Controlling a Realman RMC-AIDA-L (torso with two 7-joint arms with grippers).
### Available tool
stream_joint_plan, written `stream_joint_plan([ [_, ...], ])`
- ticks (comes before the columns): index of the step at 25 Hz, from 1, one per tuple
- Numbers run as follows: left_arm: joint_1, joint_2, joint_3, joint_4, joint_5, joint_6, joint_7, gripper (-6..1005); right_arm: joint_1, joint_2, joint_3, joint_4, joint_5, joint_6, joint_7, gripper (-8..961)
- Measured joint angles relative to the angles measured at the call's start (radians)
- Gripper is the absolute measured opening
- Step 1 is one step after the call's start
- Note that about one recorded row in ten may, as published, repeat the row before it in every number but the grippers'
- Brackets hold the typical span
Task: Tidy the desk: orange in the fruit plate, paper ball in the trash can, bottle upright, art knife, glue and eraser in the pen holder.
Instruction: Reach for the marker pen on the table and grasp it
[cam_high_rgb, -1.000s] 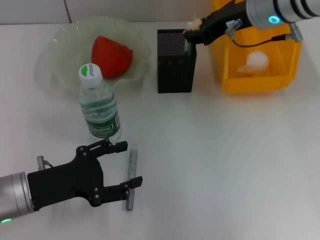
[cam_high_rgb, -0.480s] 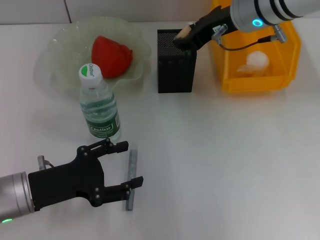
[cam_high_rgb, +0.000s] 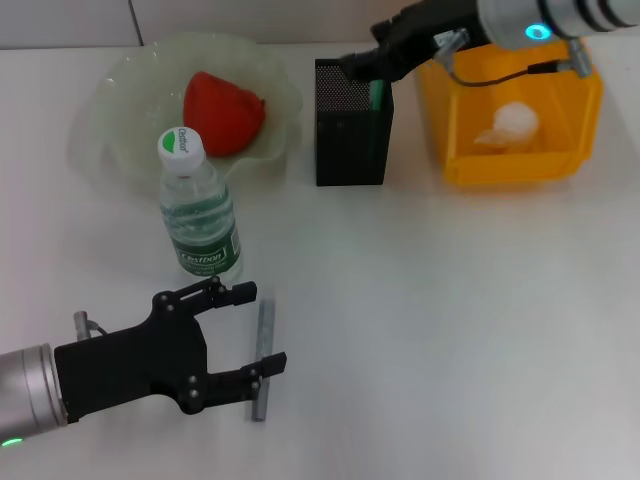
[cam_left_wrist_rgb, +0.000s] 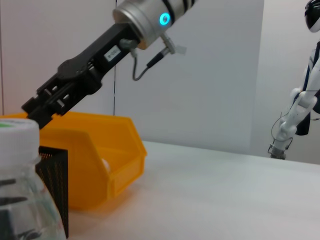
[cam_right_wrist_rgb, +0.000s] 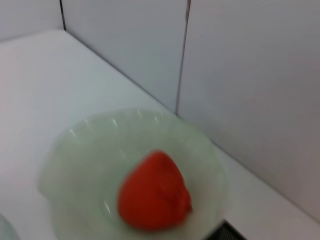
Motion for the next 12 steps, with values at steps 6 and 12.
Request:
stream_joint_plan([
  [6,-0.001,0.005,0.008,0.098,0.038,0.053,-0.222,818,-0.289,0.003,0.008,-0.277,0.293,-0.095,-0.182,557],
  [12,0.05,-0.01,0.074,0.324,0.094,-0.035,-0.491,812,-0.5,0.006,0.005,-0.252,0.492,-0.215,-0.44,648],
])
